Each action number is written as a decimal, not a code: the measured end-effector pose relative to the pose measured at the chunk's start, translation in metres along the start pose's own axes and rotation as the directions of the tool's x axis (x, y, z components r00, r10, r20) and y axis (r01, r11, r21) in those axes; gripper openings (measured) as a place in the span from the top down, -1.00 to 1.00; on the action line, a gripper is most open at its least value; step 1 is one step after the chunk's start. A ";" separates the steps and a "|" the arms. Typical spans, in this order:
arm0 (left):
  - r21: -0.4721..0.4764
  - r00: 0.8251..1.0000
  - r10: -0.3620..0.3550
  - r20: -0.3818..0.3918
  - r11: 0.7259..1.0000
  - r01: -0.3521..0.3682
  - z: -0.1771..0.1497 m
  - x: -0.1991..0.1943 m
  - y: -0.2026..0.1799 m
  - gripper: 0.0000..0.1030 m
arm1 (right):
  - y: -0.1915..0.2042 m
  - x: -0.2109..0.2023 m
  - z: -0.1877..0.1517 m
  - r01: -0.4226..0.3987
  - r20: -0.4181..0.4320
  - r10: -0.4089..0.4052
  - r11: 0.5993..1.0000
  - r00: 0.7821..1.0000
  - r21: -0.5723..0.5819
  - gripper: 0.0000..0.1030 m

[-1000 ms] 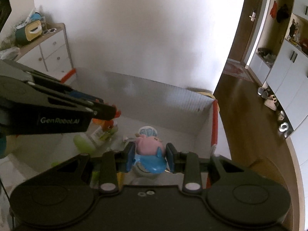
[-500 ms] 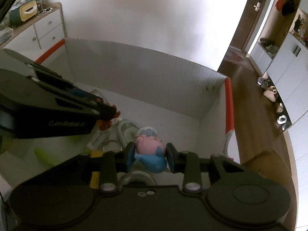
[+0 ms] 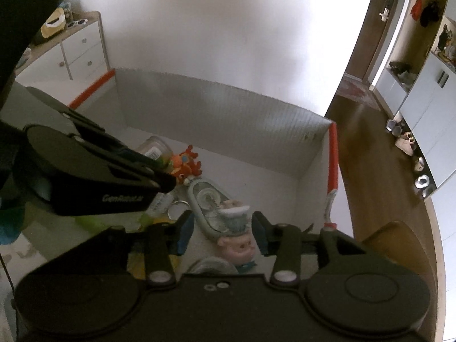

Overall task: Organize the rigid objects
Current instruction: 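Open both tools to release the pig figure and keychain in the box, then withdraw both tools from the box toward the remaining table items, then lower the left tool onto the white astronaut keychain while the right tool lowers onto the light blue object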

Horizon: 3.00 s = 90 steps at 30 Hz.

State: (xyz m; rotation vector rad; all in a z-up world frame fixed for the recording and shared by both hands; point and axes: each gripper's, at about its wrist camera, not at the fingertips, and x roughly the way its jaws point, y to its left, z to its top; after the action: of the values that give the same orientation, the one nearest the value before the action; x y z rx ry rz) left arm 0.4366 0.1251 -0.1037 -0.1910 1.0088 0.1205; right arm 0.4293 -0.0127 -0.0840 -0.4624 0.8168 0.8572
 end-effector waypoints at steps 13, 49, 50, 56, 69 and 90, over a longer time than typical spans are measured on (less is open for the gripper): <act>0.054 0.995 0.022 0.096 0.998 -0.028 -0.011 -0.055 -0.021 0.52 | -0.001 -0.056 -0.008 -0.029 0.085 0.024 0.998 0.996 0.049 -0.14; 0.001 0.956 0.051 0.290 0.999 -0.053 -0.102 -0.192 -0.068 -0.41 | 0.011 -0.203 -0.082 -0.169 0.308 0.125 0.979 0.943 0.118 -0.89; -0.003 0.955 0.048 0.292 0.999 -0.050 -0.105 -0.195 -0.069 -0.41 | 0.011 -0.206 -0.085 -0.175 0.314 0.130 0.977 0.941 0.122 -0.89; -0.020 0.950 0.053 0.307 0.999 -0.049 -0.126 -0.209 -0.074 -0.54 | 0.013 -0.220 -0.104 -0.191 0.333 0.136 0.972 0.933 0.137 -0.97; -0.058 0.949 0.037 0.313 0.998 -0.019 -0.168 -0.214 -0.083 -0.62 | 0.018 -0.232 -0.158 -0.181 0.329 0.109 0.964 0.938 0.196 -0.99; -0.063 0.952 0.047 0.301 0.998 -0.029 -0.215 -0.166 -0.078 -0.94 | 0.032 -0.192 -0.213 -0.124 0.196 0.085 0.973 0.977 0.195 -0.89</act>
State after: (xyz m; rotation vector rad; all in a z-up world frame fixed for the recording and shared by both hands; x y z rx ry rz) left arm 0.1857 0.0008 -0.0665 -0.1992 0.7036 0.2081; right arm 0.2348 -0.2250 -0.0651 -0.1537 0.7520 0.8881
